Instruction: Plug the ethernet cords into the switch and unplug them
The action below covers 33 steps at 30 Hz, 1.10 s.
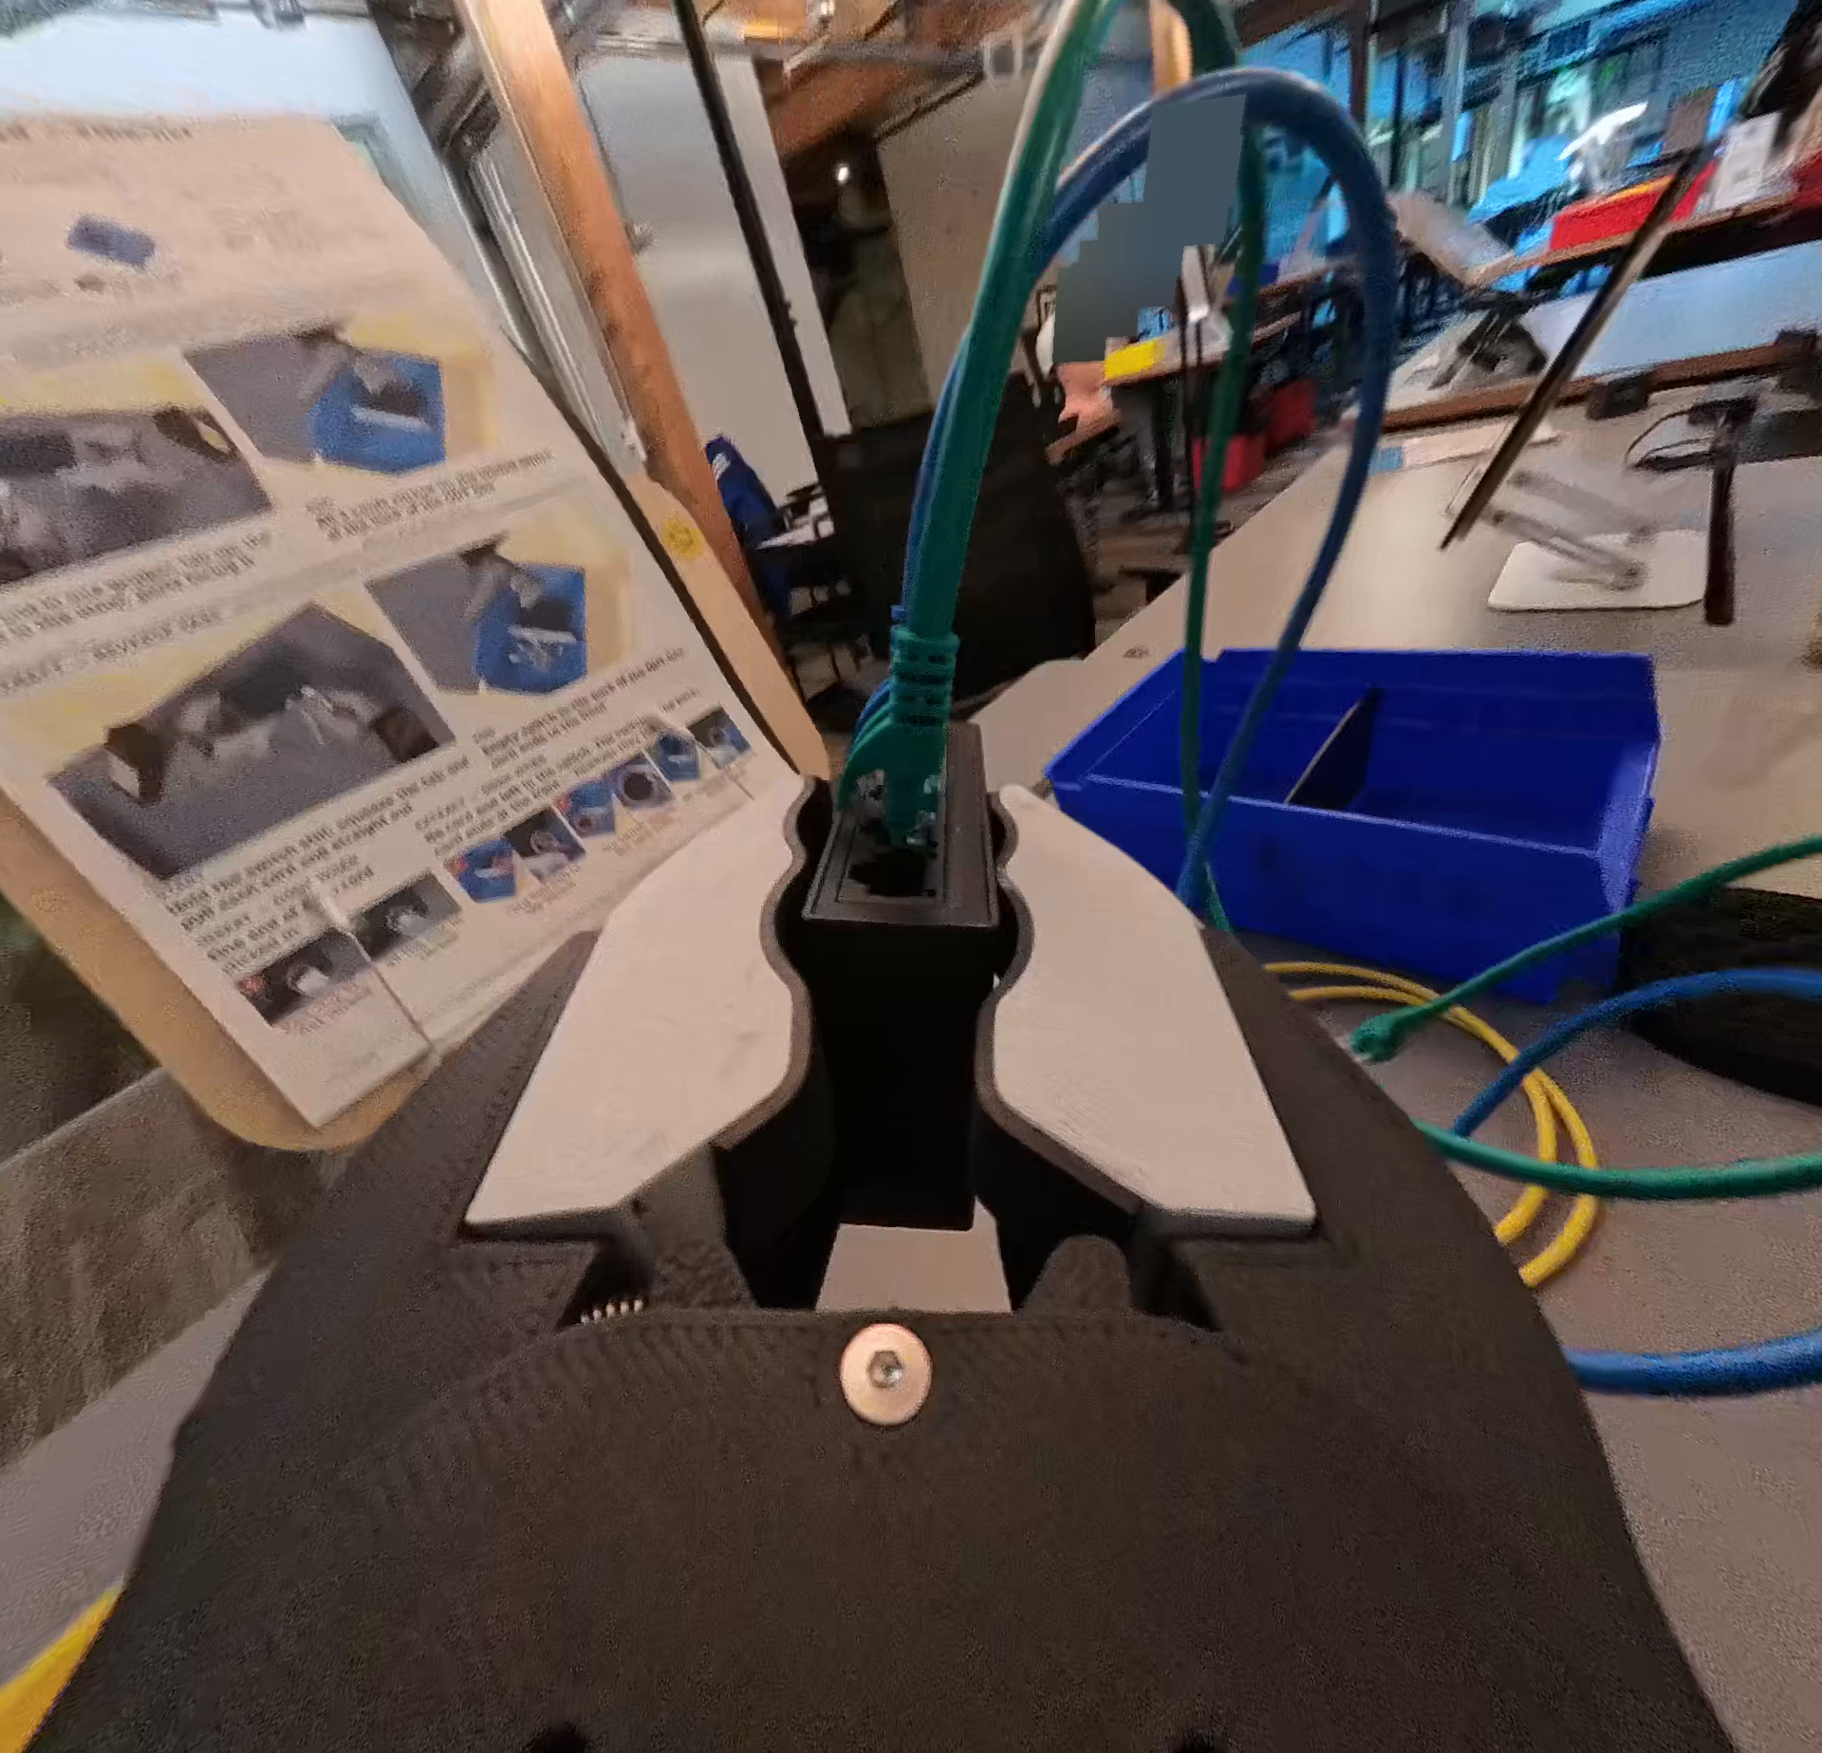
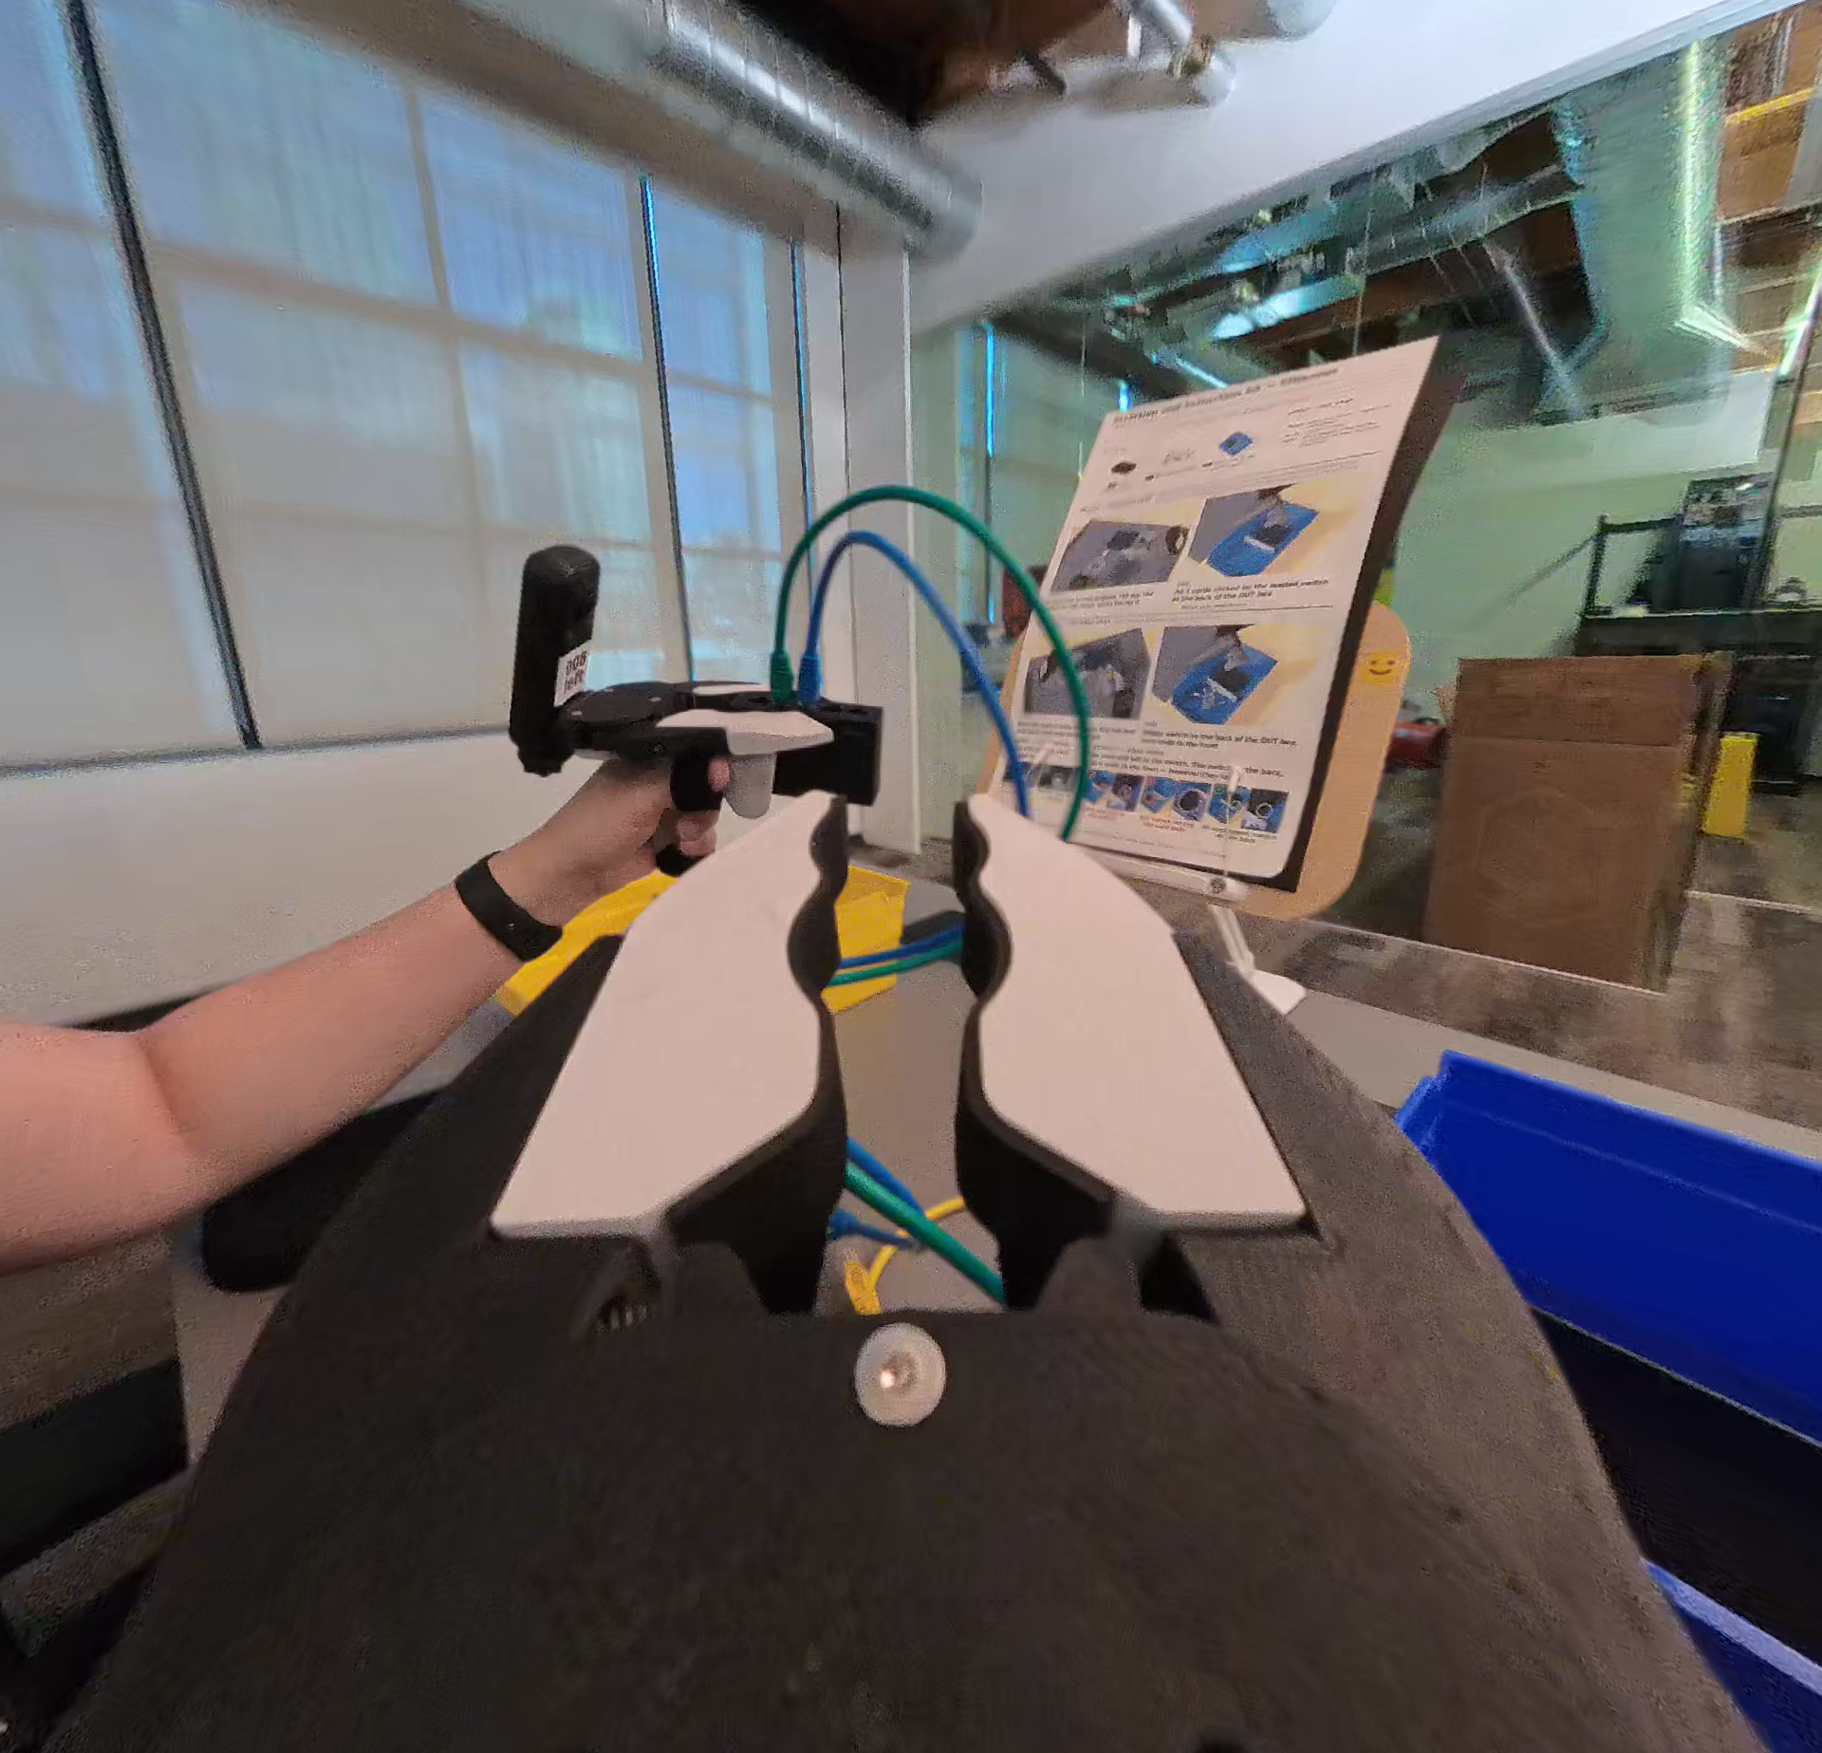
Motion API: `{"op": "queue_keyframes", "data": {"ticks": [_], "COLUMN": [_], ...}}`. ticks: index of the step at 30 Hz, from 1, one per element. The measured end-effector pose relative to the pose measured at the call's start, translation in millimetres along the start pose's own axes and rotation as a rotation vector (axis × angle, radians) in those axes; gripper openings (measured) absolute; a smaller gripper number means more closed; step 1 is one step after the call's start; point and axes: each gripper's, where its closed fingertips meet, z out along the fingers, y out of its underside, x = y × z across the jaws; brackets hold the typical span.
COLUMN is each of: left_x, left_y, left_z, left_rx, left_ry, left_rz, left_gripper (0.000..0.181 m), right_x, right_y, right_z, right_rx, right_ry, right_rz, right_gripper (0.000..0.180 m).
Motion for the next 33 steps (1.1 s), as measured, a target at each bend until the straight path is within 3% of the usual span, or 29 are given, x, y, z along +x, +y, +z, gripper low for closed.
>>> {"op": "queue_keyframes", "data": {"ticks": [4,8,14,18,24,28,33], "left_x": [5,28,76,82,86,86,102], "left_y": [-18,9,57,83,126,153,155], "left_z": [-18,-15,-6,-14,-20,-29,-38], "left_rx": [0.025,-0.059,-0.001,-0.013,-0.14,-0.272,-0.319], "left_ry": [0.238,0.249,0.282,0.245,0.174,0.042,-0.016], "left_rz": [-0.008,-0.063,-0.379,-0.468,-0.437,-0.275,-0.112], "left_gripper": [0.028,0.029,0.028,0.028,0.028,0.029,0.029], "right_x": [27,6,-13,-22,-16,-7,-26], "right_y": [37,89,139,154,184,213,254], "right_z": [8,48,99,99,80,58,23], "right_rx": [-0.124,-0.37,-0.482,-0.487,-0.635,-0.807,-1.004], "right_ry": [-0.013,-0.202,-0.338,-0.421,-0.411,-0.302,-0.338], "right_rz": [0.053,0.09,0.06,0.087,0.22,0.161,0.018], "right_gripper": [0.027,0.041,0.058,0.042,0.041,0.042,0.043]}}
